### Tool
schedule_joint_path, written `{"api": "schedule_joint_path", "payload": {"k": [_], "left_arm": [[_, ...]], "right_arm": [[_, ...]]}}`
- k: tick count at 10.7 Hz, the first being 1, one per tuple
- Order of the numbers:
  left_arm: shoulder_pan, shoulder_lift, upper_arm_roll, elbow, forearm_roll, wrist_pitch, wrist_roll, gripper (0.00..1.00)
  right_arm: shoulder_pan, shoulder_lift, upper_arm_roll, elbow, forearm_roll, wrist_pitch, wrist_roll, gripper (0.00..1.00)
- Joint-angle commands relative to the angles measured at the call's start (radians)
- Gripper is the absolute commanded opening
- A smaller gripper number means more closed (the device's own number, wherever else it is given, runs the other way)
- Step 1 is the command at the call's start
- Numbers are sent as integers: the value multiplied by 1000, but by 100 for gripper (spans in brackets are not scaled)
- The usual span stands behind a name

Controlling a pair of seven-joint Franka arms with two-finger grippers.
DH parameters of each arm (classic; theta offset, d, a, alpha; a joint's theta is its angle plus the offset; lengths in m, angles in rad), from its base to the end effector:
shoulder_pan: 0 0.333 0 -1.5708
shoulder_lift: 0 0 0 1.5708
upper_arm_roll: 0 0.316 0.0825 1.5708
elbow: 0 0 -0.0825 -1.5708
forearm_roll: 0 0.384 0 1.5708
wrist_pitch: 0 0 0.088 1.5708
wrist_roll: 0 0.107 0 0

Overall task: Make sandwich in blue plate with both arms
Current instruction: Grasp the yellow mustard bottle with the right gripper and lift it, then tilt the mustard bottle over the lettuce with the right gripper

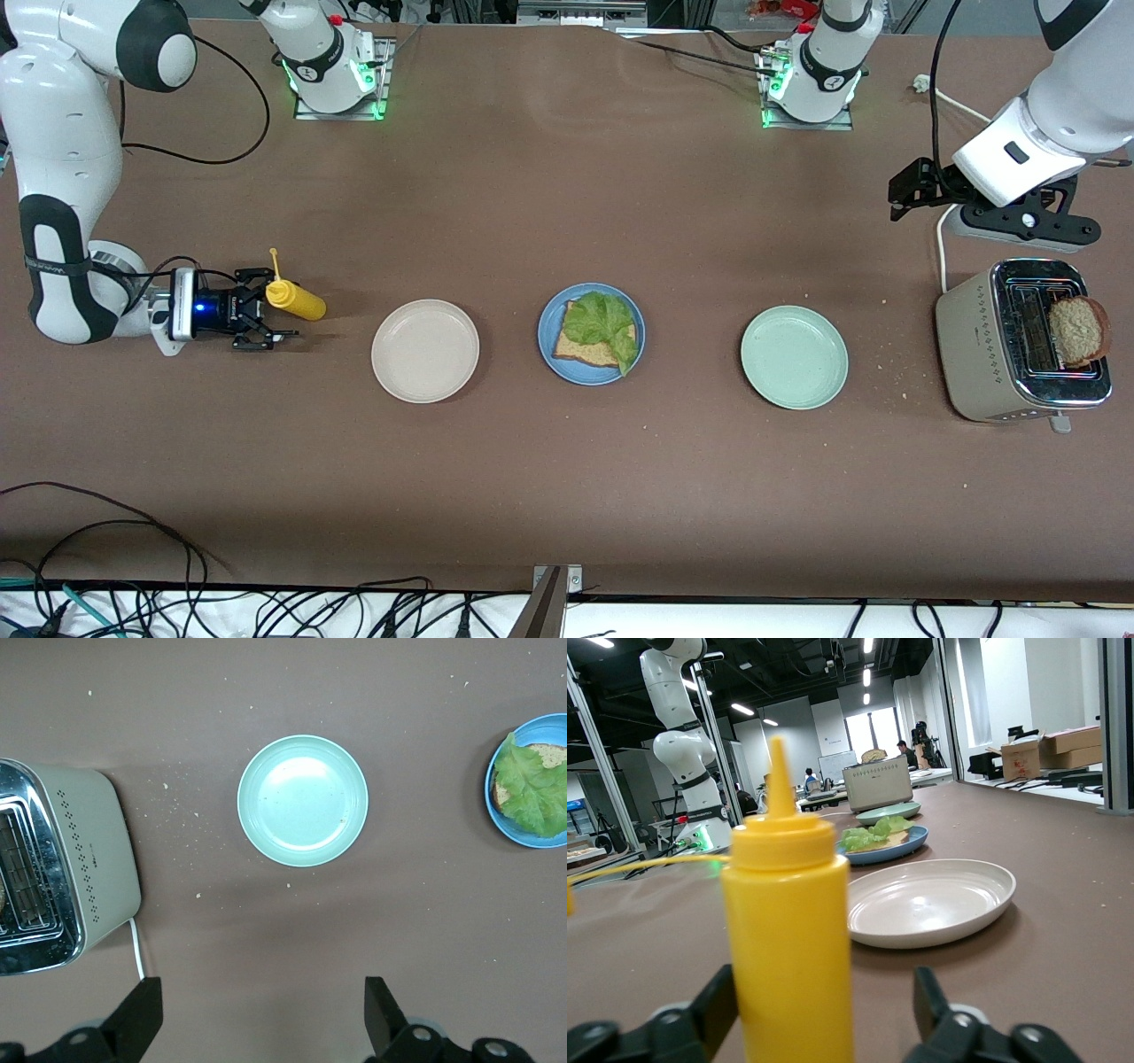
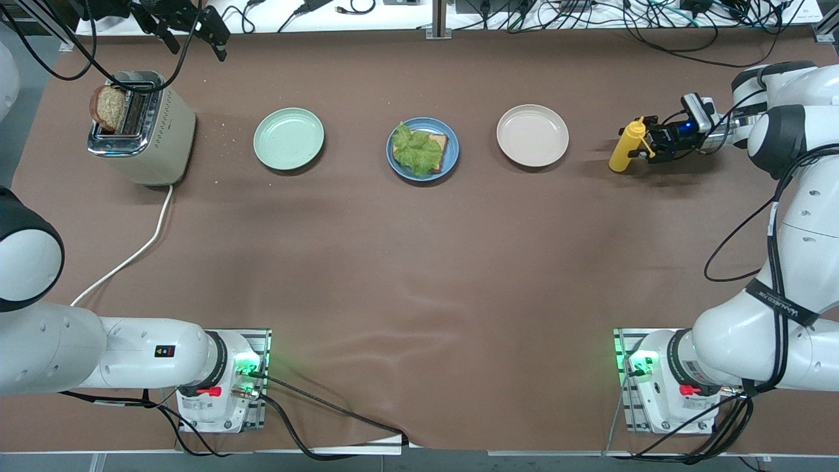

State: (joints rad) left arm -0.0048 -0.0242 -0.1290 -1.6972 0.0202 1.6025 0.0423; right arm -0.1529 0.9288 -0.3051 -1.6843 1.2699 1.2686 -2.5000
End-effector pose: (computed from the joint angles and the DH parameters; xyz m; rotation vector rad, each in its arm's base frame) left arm 0.5408 -0.0714 0.5808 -3.1010 0.2756 0.1083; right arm 0.5558 -0.1257 0.0917 -1.3456 -1.1700 -0.9515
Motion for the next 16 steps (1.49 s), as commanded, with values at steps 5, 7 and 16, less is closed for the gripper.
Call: {"api": "schedule_joint_path", "payload": {"k": [5, 7, 16], "left_arm": [[5, 7, -1, 24, -22, -22, 7, 100], [5, 7, -1, 24, -23, -22, 7, 100], [5, 7, -1, 25, -23, -22, 7, 100]], "right_arm": [[33, -37, 5, 179, -19, 12, 253, 6], [96, -135, -15, 236, -91, 87, 477, 7], [617, -357, -17, 305, -602, 673, 1272, 8]]}}
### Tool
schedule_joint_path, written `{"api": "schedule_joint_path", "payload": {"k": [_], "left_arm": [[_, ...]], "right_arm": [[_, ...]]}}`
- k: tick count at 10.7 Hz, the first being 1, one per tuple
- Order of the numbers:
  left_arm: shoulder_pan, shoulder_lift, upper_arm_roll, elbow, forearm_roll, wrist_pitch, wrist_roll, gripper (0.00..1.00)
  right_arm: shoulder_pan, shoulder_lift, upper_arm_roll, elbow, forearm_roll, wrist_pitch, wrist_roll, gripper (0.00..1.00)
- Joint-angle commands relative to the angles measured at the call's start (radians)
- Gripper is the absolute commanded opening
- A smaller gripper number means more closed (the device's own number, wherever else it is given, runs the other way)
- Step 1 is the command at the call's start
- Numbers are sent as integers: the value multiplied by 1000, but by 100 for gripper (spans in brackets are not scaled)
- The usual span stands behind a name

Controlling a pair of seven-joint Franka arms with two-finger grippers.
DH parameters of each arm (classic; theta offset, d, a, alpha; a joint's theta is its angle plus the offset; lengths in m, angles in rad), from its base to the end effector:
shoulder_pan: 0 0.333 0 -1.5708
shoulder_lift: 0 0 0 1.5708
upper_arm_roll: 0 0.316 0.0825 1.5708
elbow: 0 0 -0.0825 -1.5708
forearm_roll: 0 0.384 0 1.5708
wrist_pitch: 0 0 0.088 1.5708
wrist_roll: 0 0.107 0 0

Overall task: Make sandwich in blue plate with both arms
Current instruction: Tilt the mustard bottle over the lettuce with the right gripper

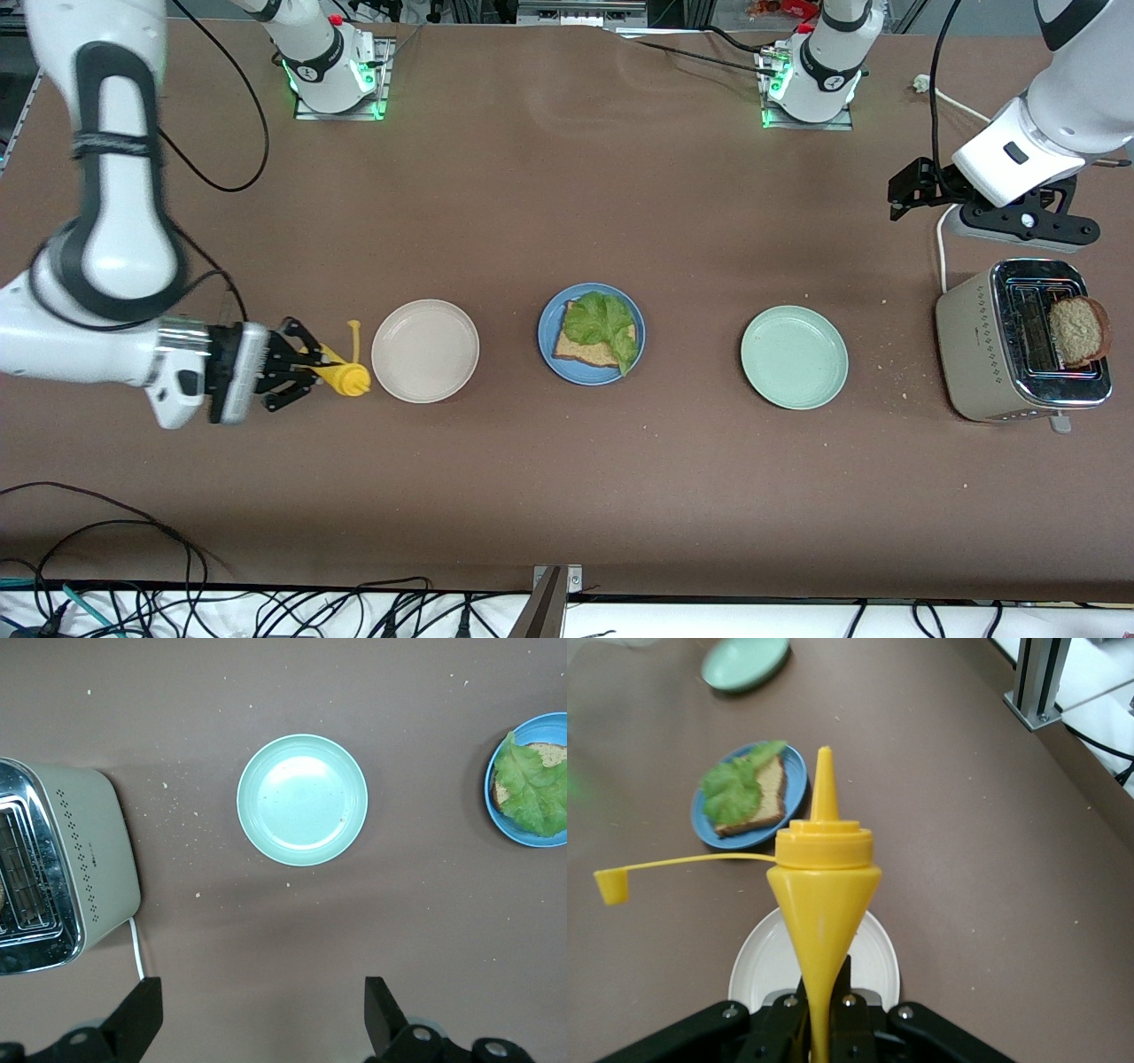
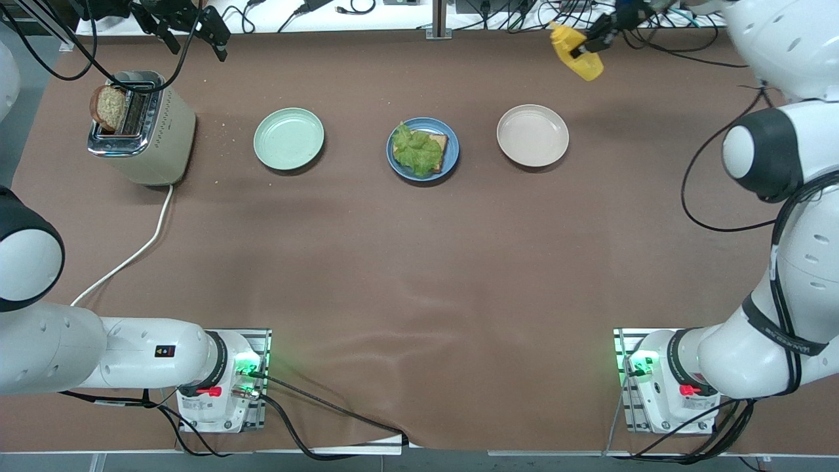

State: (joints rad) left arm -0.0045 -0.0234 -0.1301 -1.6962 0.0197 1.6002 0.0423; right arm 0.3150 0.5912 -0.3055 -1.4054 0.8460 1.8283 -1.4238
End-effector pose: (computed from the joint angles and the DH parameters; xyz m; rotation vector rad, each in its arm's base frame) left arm 0.5408 -0.0719 0.5806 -3.1012 0.2768 0.1116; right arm 0.7023 0.1102 0.3750 -2.1119 -1.4291 -0.4107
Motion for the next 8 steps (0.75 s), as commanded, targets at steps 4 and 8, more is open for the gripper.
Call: {"api": "schedule_joint_path", "payload": {"k": [4, 8], "left_arm": [[4, 7, 0, 24, -30, -20, 7, 100], [3, 7, -2, 24, -35, -20, 4, 100]], "right_arm": [[425, -19, -12, 45, -655, 203, 651, 7], [651, 57, -9, 39, -1063, 197, 1009, 7]]}}
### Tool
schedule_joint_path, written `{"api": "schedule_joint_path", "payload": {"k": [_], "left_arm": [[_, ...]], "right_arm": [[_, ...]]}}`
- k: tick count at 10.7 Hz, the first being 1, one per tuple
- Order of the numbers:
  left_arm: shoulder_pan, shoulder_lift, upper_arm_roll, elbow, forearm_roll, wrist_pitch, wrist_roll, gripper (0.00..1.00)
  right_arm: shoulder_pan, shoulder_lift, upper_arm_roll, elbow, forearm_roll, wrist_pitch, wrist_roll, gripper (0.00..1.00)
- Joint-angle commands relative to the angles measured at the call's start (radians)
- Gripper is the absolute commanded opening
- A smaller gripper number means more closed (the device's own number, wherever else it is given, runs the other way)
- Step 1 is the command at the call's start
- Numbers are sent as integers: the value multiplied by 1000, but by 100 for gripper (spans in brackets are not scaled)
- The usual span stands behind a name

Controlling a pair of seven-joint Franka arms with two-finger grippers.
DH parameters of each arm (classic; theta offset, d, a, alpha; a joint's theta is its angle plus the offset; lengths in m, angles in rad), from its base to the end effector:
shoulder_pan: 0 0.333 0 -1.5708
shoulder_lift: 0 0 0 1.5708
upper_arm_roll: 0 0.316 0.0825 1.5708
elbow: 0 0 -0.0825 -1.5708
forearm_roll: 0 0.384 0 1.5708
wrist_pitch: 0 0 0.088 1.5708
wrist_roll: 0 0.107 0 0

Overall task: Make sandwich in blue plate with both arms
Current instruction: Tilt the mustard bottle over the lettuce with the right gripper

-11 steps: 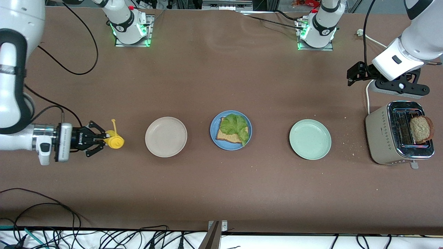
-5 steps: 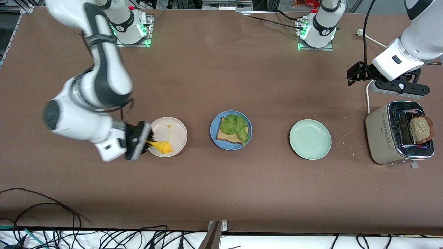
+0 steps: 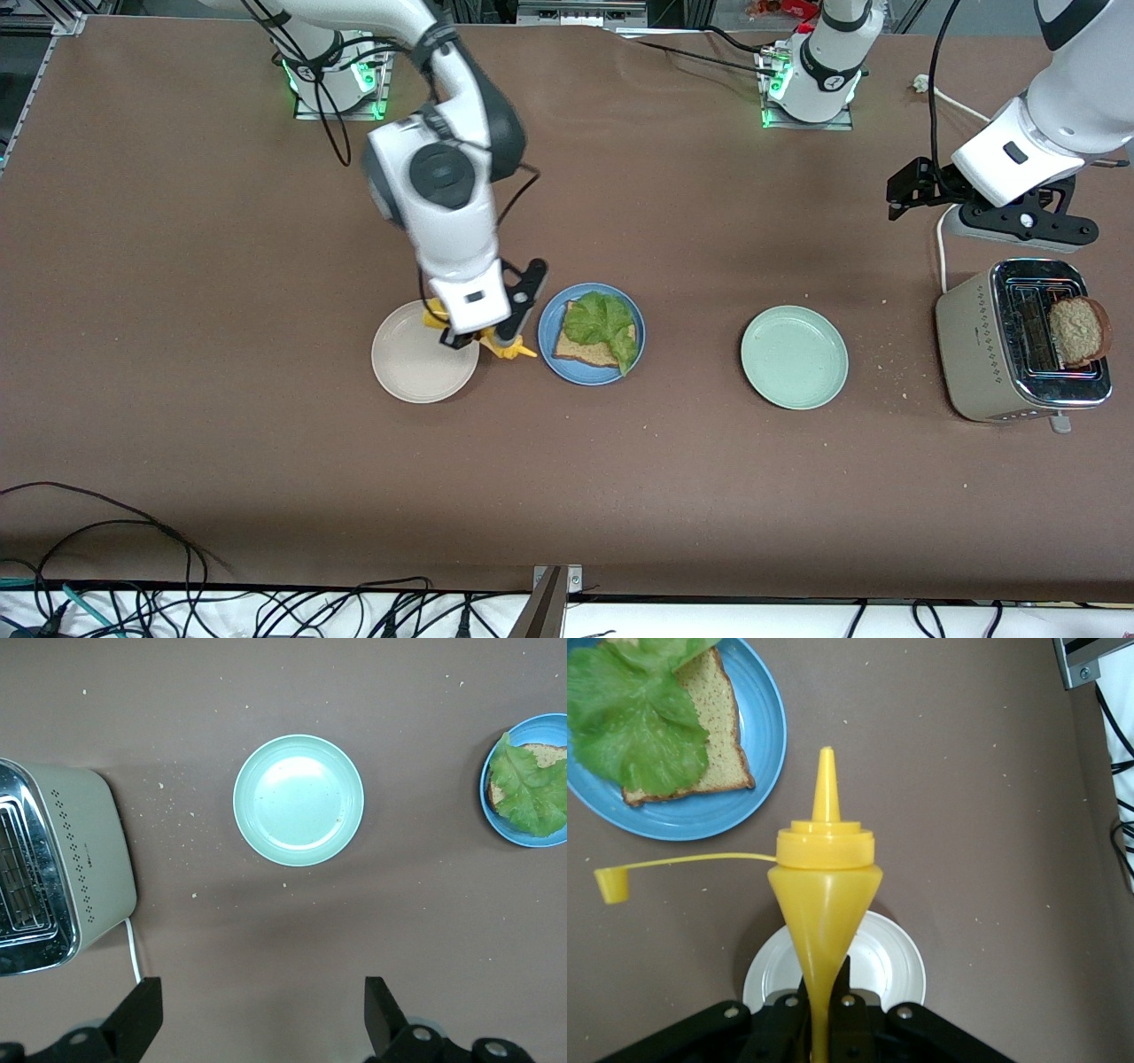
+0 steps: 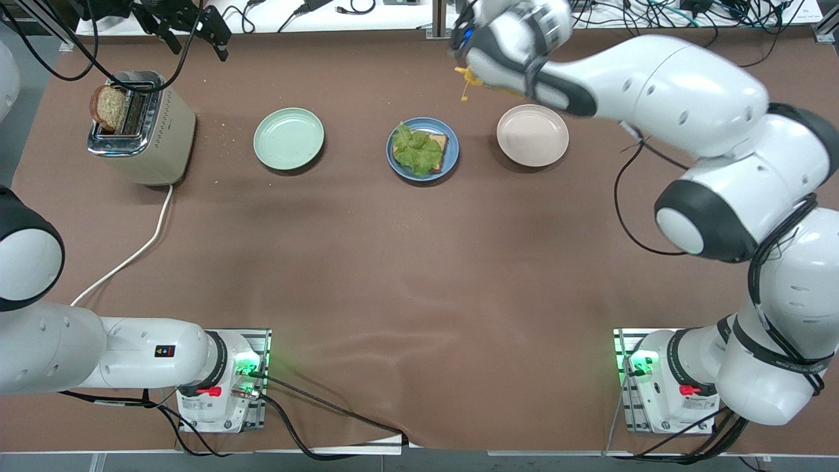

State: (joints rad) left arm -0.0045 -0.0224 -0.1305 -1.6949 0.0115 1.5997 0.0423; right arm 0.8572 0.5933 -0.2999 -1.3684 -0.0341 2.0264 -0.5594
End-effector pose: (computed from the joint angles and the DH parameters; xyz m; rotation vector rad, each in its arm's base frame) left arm 0.5409 -0.0730 0.5806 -3.1095 0.2773 0.1128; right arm 0.5914 0.4198 0.3925 2.4407 1.6457 0.1314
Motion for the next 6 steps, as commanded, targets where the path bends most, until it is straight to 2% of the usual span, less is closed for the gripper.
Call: {"api": "schedule_joint_path", "payload": {"k": [1, 3, 4, 6], "left_arm": [[3, 6, 0, 23, -27, -20, 4, 100], [3, 6, -1, 23, -27, -20, 4, 100], [3, 6, -1, 23, -27, -20, 2, 100], [3, 6, -1, 24, -27, -20, 2, 100]], "right_arm": [[170, 89, -15, 0, -276, -5, 207, 7], [232, 158, -15, 0, -364, -5, 269, 5], [255, 187, -15, 0, -392, -5, 292, 0], [276, 206, -15, -14, -441, -5, 300, 0]]}}
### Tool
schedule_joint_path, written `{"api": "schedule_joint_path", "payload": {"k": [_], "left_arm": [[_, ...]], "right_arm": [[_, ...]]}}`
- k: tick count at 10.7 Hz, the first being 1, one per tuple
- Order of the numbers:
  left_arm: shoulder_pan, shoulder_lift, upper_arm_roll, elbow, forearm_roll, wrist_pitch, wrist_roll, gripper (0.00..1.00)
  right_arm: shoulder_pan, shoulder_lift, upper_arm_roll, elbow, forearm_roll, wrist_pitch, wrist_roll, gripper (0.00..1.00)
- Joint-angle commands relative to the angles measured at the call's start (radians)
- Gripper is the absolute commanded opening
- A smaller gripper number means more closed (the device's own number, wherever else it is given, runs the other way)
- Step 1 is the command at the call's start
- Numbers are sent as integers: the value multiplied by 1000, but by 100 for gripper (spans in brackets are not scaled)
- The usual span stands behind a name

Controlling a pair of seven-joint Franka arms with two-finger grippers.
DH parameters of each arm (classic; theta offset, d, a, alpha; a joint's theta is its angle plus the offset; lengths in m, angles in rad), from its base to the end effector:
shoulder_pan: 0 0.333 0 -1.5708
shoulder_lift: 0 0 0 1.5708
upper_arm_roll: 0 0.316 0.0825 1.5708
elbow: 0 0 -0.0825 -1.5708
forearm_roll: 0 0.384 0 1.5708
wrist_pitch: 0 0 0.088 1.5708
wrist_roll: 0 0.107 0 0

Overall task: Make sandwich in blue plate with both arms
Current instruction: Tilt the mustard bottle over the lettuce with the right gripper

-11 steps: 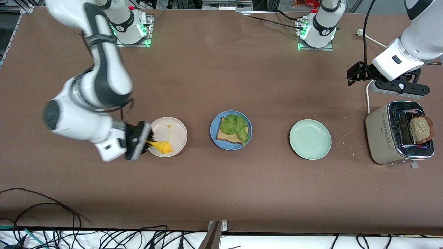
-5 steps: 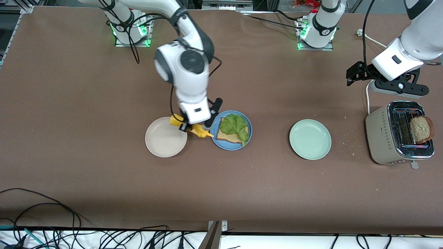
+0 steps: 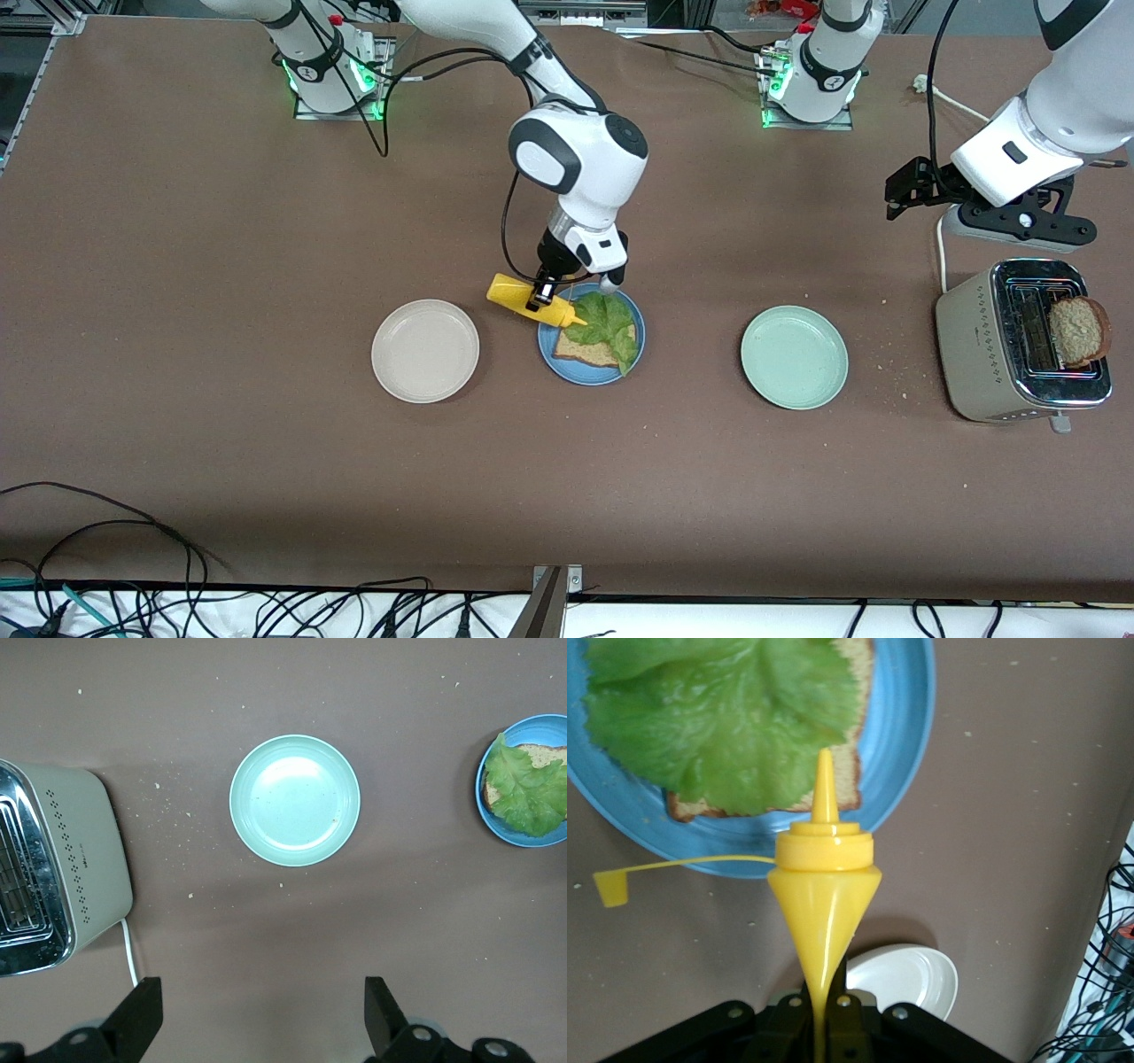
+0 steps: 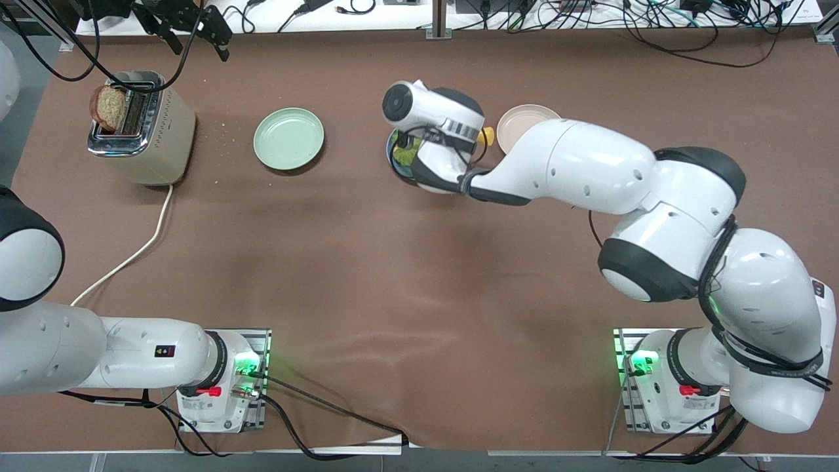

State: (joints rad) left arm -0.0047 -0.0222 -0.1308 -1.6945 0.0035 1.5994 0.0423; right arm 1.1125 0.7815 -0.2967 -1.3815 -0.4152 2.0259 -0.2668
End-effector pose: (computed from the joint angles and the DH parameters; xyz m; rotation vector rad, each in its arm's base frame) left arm 0.5408 -0.0741 0.5807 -3.1174 0.2780 0.1138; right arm 0.4803 0.5417 0.2619 1.9873 1.6131 0.0640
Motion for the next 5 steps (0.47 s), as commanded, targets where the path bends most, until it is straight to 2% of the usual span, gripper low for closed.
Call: {"api": "schedule_joint_path", "payload": {"k": [1, 5], "left_arm": [[3, 5, -1, 24, -17, -19, 13, 100], [5, 10, -1, 24, -16, -19, 13, 100]], "right_arm": [[32, 19, -18, -8, -88, -7, 6, 0], [29, 10, -22, -10, -85, -7, 3, 0]]}}
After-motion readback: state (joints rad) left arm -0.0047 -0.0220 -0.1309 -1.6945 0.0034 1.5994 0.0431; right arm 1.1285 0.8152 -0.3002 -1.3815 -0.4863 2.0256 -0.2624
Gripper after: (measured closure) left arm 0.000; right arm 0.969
